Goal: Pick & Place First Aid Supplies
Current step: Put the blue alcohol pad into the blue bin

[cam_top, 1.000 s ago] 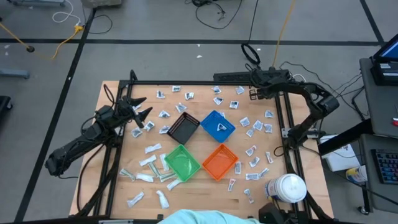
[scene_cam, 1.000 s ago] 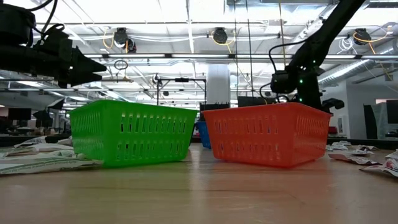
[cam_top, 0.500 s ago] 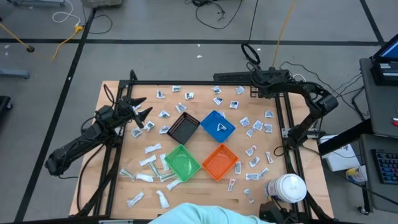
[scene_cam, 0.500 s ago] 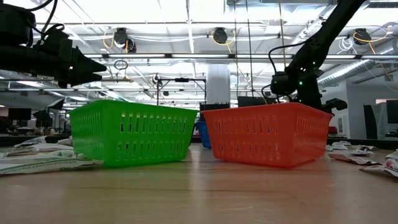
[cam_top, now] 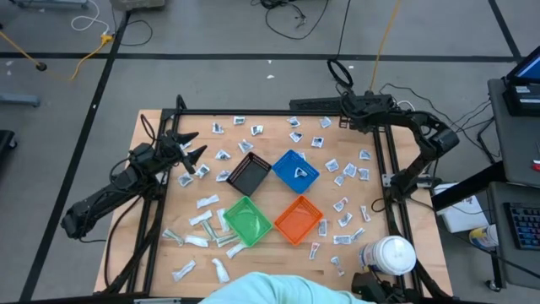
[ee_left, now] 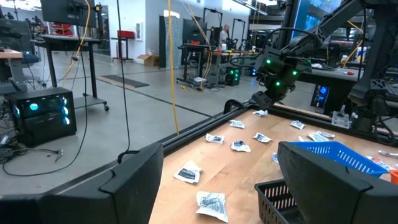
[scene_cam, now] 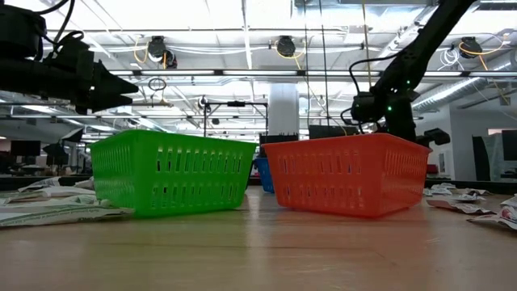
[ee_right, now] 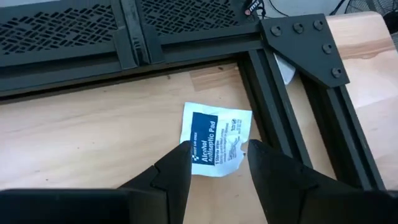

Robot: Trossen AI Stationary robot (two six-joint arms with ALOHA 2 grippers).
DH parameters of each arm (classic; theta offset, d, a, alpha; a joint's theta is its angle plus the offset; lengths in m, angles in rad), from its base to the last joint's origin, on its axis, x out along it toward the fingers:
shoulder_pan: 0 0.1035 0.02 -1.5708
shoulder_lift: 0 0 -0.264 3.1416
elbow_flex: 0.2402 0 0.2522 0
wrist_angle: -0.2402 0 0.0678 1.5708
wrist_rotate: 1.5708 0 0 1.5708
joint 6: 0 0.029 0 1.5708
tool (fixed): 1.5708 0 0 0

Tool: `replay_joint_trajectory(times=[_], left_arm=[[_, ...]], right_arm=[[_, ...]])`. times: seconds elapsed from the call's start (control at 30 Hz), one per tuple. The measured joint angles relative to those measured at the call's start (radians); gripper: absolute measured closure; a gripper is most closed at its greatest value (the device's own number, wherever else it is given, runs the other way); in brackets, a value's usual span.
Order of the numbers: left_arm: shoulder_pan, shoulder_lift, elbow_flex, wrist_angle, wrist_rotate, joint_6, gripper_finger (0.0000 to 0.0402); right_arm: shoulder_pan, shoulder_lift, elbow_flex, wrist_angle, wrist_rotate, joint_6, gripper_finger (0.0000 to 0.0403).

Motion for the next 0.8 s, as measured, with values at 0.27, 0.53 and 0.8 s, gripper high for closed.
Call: replay_joint_trajectory(times=[0.27, 0.53, 0.8], left_arm=[[0.000, 0.000, 0.000, 0.000, 0.000, 0.000, 0.0078], [0.000, 0.000, 0.000, 0.000, 0.000, 0.000, 0.0078], [0.000, 0.000, 0.000, 0.000, 0.000, 0.000, 0.0078]], right_arm=[[0.002, -0.008, -0.022, 0.027, 0.000, 0.001, 0.0270], [0.001, -0.008, -0.040, 0.048, -0.085, 0.072, 0.0296], [-0.007, -0.008, -0.041, 0.046, -0.119, 0.107, 0.0284]])
